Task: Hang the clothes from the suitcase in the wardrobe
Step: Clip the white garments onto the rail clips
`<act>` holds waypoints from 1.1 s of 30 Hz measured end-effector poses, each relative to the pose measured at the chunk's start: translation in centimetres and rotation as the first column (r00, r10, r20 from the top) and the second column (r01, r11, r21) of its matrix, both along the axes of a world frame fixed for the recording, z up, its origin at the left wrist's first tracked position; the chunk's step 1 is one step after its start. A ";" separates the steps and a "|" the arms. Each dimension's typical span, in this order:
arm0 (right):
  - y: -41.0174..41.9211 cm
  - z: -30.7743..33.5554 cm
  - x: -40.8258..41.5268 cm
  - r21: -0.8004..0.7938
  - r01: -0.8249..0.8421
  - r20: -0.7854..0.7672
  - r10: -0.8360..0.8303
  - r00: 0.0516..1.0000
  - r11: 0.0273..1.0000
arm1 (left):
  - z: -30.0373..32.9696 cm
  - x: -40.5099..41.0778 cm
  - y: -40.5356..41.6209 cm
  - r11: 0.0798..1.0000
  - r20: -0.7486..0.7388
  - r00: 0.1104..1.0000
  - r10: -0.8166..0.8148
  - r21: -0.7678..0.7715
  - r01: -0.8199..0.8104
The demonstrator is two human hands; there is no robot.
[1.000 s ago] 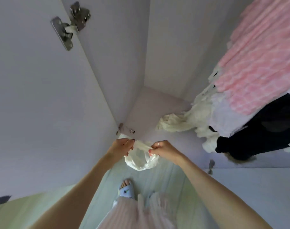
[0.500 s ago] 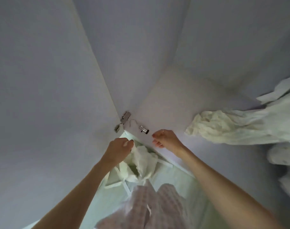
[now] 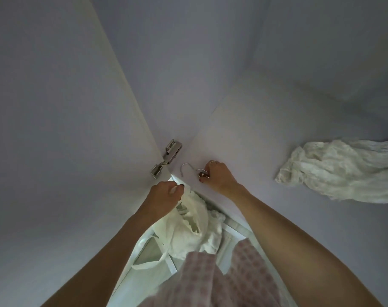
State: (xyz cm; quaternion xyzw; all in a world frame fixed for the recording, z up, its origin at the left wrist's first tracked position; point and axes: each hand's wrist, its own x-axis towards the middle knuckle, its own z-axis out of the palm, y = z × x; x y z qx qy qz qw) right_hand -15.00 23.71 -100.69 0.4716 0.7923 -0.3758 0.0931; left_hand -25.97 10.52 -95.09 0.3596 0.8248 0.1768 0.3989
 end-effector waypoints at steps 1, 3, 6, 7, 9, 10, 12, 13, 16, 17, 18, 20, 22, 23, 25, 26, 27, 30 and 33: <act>-0.4 0.7 0.6 -0.083 0.086 -0.022 -0.088 0.996 0.993 | 1.0 0.1 -0.2 1.000 0.002 1.000 -0.001 -0.010 0.001; -1.1 2.7 1.9 -0.233 0.259 -0.058 -0.279 0.959 0.938 | 3.3 0.5 -0.7 1.000 -0.004 1.000 -0.010 -0.024 0.010; -2.5 8.8 4.7 -0.337 0.427 -0.069 -0.474 0.878 0.839 | 9.4 1.7 -1.1 0.995 -0.020 0.997 -0.068 -0.075 0.066; -3.0 10.8 5.5 -0.365 0.469 -0.074 -0.527 0.846 0.804 | 11.2 2.1 -1.2 0.991 -0.004 0.996 -0.088 -0.102 0.087; -3.6 15.0 6.9 -0.416 0.527 -0.103 -0.614 0.783 0.741 | 15.0 3.2 -1.5 0.976 0.003 0.987 -0.161 -0.146 0.160; -3.7 17.0 7.4 -0.436 0.539 -0.121 -0.640 0.759 0.721 | 16.9 3.6 -1.5 0.969 -0.002 0.980 -0.197 -0.151 0.194; -4.5 22.1 8.7 -0.476 0.548 -0.145 -0.676 0.723 0.688 | 21.6 5.0 -2.1 0.961 0.015 0.975 -0.223 -0.165 0.222; -5.0 24.4 9.1 -0.499 0.543 -0.159 -0.687 0.709 0.676 | 23.2 5.5 -2.5 0.957 0.021 0.971 -0.237 -0.164 0.237; -6.6 32.3 10.5 -0.579 0.530 -0.172 -0.728 0.663 0.619 | 30.1 7.0 -3.1 0.949 0.045 0.961 -0.274 -0.148 0.278; -7.0 34.4 10.8 -0.606 0.530 -0.174 -0.750 0.639 0.593 | 32.0 7.3 -3.3 0.950 0.061 0.960 -0.274 -0.140 0.280; -7.4 37.3 11.2 -0.630 0.534 -0.176 -0.773 0.609 0.564 | 34.8 7.6 -3.4 0.951 0.070 0.958 -0.278 -0.122 0.284; -8.0 41.6 11.5 -0.685 0.507 -0.203 -0.805 0.557 0.523 | 39.0 7.9 -3.5 0.947 0.075 0.952 -0.296 -0.109 0.303; -8.5 45.9 12.2 -0.702 0.473 -0.246 -0.804 0.541 0.532 | 43.6 8.1 -3.5 0.933 0.094 0.938 -0.333 -0.112 0.342; -8.7 47.5 12.4 -0.713 0.455 -0.268 -0.806 0.527 0.534 | 45.5 8.2 -3.5 0.925 0.106 0.929 -0.354 -0.110 0.364; -9.0 51.2 12.7 -0.720 0.426 -0.306 -0.802 0.514 0.548 | 49.6 8.5 -3.3 0.909 0.117 0.910 -0.398 -0.081 0.409; -9.1 53.0 12.7 -0.725 0.421 -0.319 -0.807 0.497 0.545 | 51.5 8.7 -3.3 0.902 0.123 0.900 -0.419 -0.057 0.428; -9.3 54.6 12.7 -0.732 0.418 -0.332 -0.817 0.472 0.538 | 53.4 8.9 -3.2 0.899 0.144 0.891 -0.430 -0.027 0.438; -9.8 59.4 12.6 -0.739 0.383 -0.394 -0.817 0.422 0.554 | 59.0 9.8 -3.2 0.915 0.268 0.876 -0.401 0.071 0.397; -10.5 63.4 12.5 -0.731 0.324 -0.461 -0.785 0.414 0.600 | 63.9 10.0 -3.3 0.922 0.299 0.872 -0.387 0.151 0.357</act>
